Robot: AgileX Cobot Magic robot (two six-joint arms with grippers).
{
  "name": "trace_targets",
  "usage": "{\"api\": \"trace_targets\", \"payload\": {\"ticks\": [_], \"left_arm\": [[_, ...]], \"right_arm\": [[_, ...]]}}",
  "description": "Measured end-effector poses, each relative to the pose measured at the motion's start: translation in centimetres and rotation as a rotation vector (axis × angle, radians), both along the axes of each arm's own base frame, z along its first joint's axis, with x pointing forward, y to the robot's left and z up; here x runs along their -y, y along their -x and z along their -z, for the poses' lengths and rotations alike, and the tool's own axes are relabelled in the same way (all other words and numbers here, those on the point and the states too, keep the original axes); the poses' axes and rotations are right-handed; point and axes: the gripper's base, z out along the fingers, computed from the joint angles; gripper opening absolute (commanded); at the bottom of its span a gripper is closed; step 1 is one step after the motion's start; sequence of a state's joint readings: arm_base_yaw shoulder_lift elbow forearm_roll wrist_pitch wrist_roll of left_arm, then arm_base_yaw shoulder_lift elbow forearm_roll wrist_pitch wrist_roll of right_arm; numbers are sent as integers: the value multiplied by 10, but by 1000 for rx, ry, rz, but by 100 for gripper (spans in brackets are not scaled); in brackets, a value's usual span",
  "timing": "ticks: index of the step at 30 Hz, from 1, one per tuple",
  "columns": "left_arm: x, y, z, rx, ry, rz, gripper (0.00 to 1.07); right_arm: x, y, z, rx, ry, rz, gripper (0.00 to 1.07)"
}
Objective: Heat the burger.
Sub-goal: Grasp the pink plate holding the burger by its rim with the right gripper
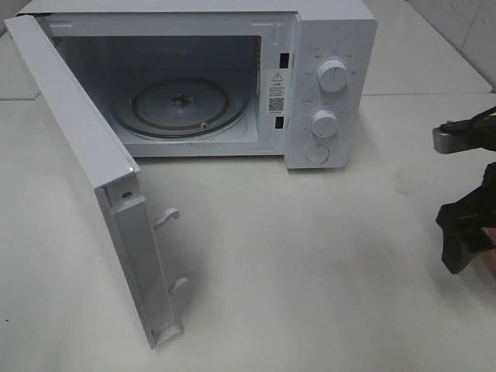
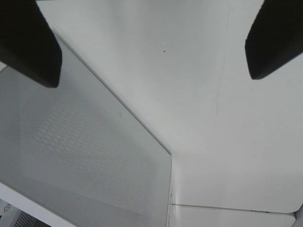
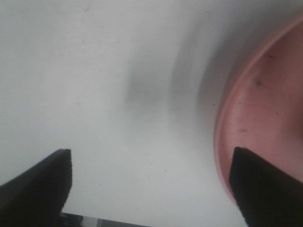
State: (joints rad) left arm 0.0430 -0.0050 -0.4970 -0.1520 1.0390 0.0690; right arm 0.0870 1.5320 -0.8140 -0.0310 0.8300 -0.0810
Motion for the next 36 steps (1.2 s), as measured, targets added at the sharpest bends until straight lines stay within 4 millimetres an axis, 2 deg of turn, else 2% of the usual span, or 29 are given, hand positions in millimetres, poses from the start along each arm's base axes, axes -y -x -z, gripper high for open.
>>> {"api": "trace_targets", "payload": {"ticks": [4,8,22,25,30,36], "left_arm": [[0,0,0,0,0,0,98],[0,0,0,0,0,0,98],[0,0,0,0,0,0,98],[0,0,0,0,0,0,98],[0,0,0,0,0,0,98],[0,0,0,0,0,0,98]], "right_arm": [[24,-4,0,37,2,88,91],[33,-9,-1,92,20,78,90],[38,-20,26,51,65,17,88],[39,-21,28,54,65,19,88],[47,-25,42,35,63,45,88],[47,-28,55,12,59,46,88]]}}
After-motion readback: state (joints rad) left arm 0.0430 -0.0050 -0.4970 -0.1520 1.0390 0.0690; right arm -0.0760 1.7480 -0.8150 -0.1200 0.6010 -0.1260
